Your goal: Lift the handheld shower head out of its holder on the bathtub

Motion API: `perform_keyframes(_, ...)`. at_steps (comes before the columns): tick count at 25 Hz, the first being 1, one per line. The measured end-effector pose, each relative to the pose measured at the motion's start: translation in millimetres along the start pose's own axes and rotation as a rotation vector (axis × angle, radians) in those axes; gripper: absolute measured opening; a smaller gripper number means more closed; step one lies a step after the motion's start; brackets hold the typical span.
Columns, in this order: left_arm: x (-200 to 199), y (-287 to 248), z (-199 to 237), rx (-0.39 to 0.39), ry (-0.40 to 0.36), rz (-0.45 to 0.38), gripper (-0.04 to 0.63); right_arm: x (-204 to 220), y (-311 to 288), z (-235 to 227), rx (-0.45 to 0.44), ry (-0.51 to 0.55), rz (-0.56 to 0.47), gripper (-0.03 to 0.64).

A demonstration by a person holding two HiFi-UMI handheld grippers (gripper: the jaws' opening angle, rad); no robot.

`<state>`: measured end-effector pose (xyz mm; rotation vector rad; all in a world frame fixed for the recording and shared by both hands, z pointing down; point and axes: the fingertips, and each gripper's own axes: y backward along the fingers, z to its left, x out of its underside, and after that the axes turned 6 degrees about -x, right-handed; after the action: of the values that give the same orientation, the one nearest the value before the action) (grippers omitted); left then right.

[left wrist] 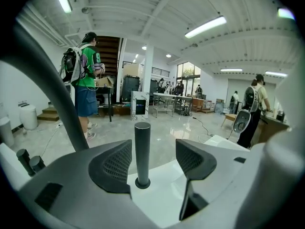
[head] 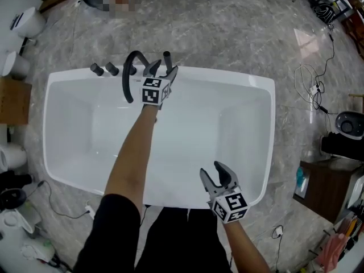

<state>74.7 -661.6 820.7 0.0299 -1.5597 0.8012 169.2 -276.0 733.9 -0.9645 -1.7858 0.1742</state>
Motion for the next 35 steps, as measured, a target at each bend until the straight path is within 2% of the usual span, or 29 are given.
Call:
perform_keyframes(3, -4.5, -7.2, 9.4, -0.020, 0.110, -0.011, 0.265, 12.1, 1.7, 3.8, 0.003, -0.016, 0.012, 0.199)
perform_keyframes(4, -6.0, -9.7, 10.3, -0.022, 0.122, -0.010, 0.265, 16.0, 1.9, 4.7, 0.001, -0.023, 0.016, 0.199)
perform_keyframes(8, -6.7, -19.2, 9.6, -0.027, 0.086, 0.014, 0.265, 26.5, 3.0, 5.4, -0.005, -0.044, 0.025, 0.199)
perform_keyframes(12, -10.5, -21.3, 25.5, -0.074, 0.174, -0.006, 0.265, 29.1, 11.2, 1.4, 0.024, -0.075, 0.004, 0.199)
perform_keyframes(14, -11.9, -23.2, 31.4, -0.085, 0.192, -0.003, 0.264, 33.8, 15.4, 0.3, 0.035, -0.089, 0.002, 0.199)
perform_keyframes(15, -13.5, -23.6, 31.8, -0.083, 0.187, -0.001, 0.253, 36.8, 16.9, 1.3, 0.032, -0.092, 0.005, 0.198)
perform_keyframes(16, -15.9, -24.1, 30.5, -0.078, 0.174, 0.000, 0.213, 40.0, 18.0, 3.1, 0.024, -0.092, 0.011, 0.198)
perform_keyframes(18, -21.8, -26.2, 26.1, -0.069, 0.144, 0.002, 0.193, 48.1, 19.2, 7.5, -0.004, -0.082, 0.035, 0.198)
perform_keyframes(22, -20.1, -34.5, 24.0, -0.075, 0.120, 0.049, 0.204, 64.1, 23.3, 9.5, -0.030, -0.046, 0.085, 0.198)
perform_keyframes(26, -13.0, -38.2, 27.3, -0.083, 0.109, 0.076, 0.193, 64.9, 31.8, -3.1, -0.003, -0.061, 0.076, 0.198)
perform_keyframes(31, -5.5, -40.8, 32.1, -0.065, 0.103, 0.080, 0.199, 66.4, 36.9, -20.3, 0.040, -0.082, 0.060, 0.198)
perform_keyframes(35, -3.6, -42.9, 29.3, -0.040, 0.087, 0.076, 0.178, 75.7, 39.1, -23.1, 0.052, -0.091, 0.068, 0.196)
